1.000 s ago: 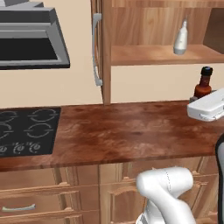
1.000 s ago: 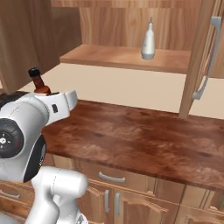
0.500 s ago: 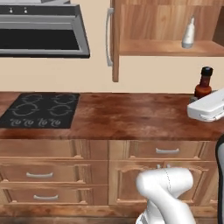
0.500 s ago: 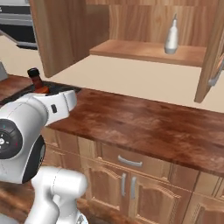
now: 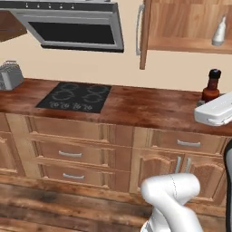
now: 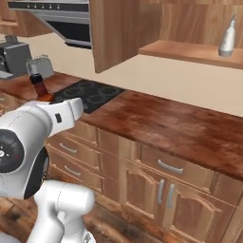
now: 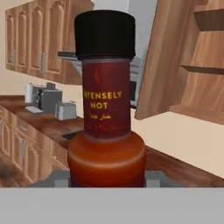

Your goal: Move the condiment bottle and oil and vinegar bottle from the cabinet to the dining counter.

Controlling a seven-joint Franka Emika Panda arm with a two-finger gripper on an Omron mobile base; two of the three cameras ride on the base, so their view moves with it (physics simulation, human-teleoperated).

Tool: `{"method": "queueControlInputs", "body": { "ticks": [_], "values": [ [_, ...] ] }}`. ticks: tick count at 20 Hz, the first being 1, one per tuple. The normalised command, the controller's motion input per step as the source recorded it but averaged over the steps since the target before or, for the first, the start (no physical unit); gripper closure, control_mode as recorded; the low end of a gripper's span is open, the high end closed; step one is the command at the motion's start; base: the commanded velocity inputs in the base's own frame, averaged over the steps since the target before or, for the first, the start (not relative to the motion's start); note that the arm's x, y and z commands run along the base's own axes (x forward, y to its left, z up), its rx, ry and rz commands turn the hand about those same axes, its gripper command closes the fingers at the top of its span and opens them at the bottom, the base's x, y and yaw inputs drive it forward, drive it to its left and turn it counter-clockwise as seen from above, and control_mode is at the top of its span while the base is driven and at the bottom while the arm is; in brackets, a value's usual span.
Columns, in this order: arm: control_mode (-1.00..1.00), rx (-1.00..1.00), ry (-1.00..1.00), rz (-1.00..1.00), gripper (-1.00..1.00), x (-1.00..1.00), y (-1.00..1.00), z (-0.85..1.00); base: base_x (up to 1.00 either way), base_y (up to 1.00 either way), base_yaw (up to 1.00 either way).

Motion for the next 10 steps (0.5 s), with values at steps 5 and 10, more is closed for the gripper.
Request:
{"method": "queueControlInputs", "body": {
  "ticks": [5,10],
  "values": [
    [1.00,0.00,0.00,0.00,1.00,0.00,0.00,0.00,-0.29,0.61,0.39],
    [1.00,0.00,0.00,0.00,1.00,0.00,0.00,0.00,-0.25,0.63,0.42]
  ]
}}
